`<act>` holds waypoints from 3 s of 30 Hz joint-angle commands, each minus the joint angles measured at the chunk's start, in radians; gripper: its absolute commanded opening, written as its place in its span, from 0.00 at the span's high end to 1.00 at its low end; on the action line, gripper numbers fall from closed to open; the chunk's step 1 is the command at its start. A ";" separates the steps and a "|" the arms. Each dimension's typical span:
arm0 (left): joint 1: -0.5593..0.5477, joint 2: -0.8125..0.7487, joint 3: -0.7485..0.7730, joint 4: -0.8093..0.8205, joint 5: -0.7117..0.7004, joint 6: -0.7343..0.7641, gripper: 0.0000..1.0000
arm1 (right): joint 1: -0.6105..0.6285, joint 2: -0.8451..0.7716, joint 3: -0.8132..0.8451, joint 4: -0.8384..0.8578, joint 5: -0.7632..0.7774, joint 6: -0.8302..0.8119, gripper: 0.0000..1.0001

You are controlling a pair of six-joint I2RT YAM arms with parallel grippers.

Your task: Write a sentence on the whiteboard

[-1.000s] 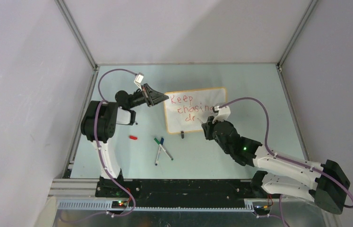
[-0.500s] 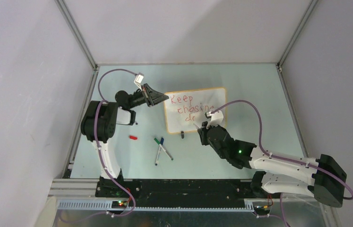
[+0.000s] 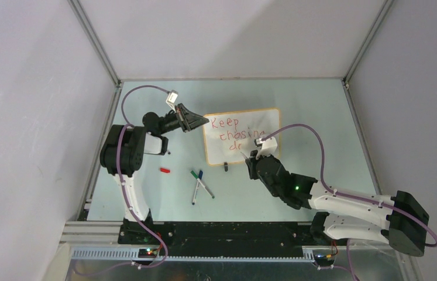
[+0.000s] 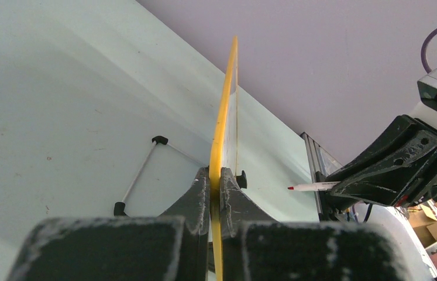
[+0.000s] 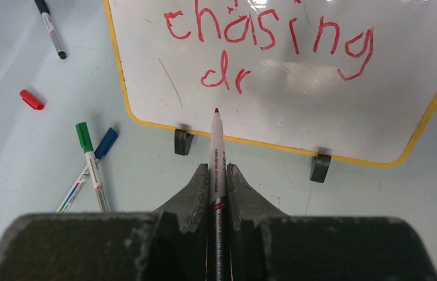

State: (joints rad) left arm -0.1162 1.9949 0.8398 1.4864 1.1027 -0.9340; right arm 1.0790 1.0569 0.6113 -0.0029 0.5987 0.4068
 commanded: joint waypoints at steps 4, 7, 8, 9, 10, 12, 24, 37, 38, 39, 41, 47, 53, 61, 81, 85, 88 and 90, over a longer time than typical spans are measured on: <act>-0.015 -0.031 -0.004 0.049 0.045 0.071 1.00 | 0.008 -0.001 0.038 0.014 0.084 0.004 1.00; -0.015 -0.032 -0.005 0.051 0.045 0.072 1.00 | 0.008 0.000 0.037 0.017 0.084 0.003 1.00; -0.015 -0.034 -0.006 0.050 0.045 0.072 1.00 | 0.008 0.001 0.037 0.018 0.083 0.003 1.00; -0.014 -0.033 -0.006 0.050 0.045 0.072 1.00 | 0.008 0.001 0.038 0.018 0.083 0.002 1.00; -0.015 -0.033 -0.007 0.050 0.046 0.073 1.00 | 0.007 -0.001 0.038 0.018 0.081 0.002 1.00; -0.015 -0.033 -0.006 0.050 0.045 0.073 1.00 | 0.007 -0.001 0.038 0.017 0.082 0.003 1.00; -0.015 -0.034 -0.006 0.050 0.047 0.073 1.00 | 0.008 -0.004 0.038 0.015 0.093 0.004 1.00; -0.016 -0.039 -0.010 0.051 0.042 0.078 1.00 | 0.014 -0.005 0.038 0.037 0.125 -0.011 1.00; -0.015 -0.038 -0.010 0.050 0.042 0.078 1.00 | 0.014 -0.005 0.038 0.041 0.124 -0.017 1.00; -0.014 -0.038 -0.010 0.049 0.042 0.078 1.00 | 0.015 -0.005 0.038 0.042 0.110 -0.020 1.00; -0.014 -0.038 -0.010 0.051 0.043 0.078 1.00 | 0.016 -0.004 0.037 0.049 0.083 -0.031 1.00; -0.015 -0.039 -0.011 0.051 0.042 0.078 1.00 | 0.006 0.026 0.041 0.055 0.047 -0.049 1.00; -0.015 -0.040 -0.012 0.051 0.042 0.078 1.00 | -0.020 0.068 0.066 0.028 0.033 -0.038 1.00; -0.016 -0.039 -0.011 0.051 0.042 0.078 1.00 | -0.074 0.102 0.088 0.020 0.005 -0.031 1.00; -0.016 -0.040 -0.012 0.051 0.042 0.078 1.00 | -0.150 0.196 0.135 0.018 -0.062 -0.028 1.00; -0.015 -0.040 -0.012 0.051 0.043 0.078 1.00 | -0.159 0.205 0.138 0.018 -0.068 -0.026 1.00; -0.015 -0.039 -0.012 0.050 0.043 0.078 1.00 | -0.167 0.210 0.141 0.018 -0.075 -0.024 1.00; -0.015 -0.039 -0.012 0.051 0.043 0.078 1.00 | -0.171 0.216 0.143 0.020 -0.082 -0.023 1.00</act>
State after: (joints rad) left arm -0.1173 1.9949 0.8398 1.4864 1.1023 -0.9333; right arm 0.9173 1.2602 0.7059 0.0051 0.5278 0.3729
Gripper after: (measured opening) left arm 0.044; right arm 0.152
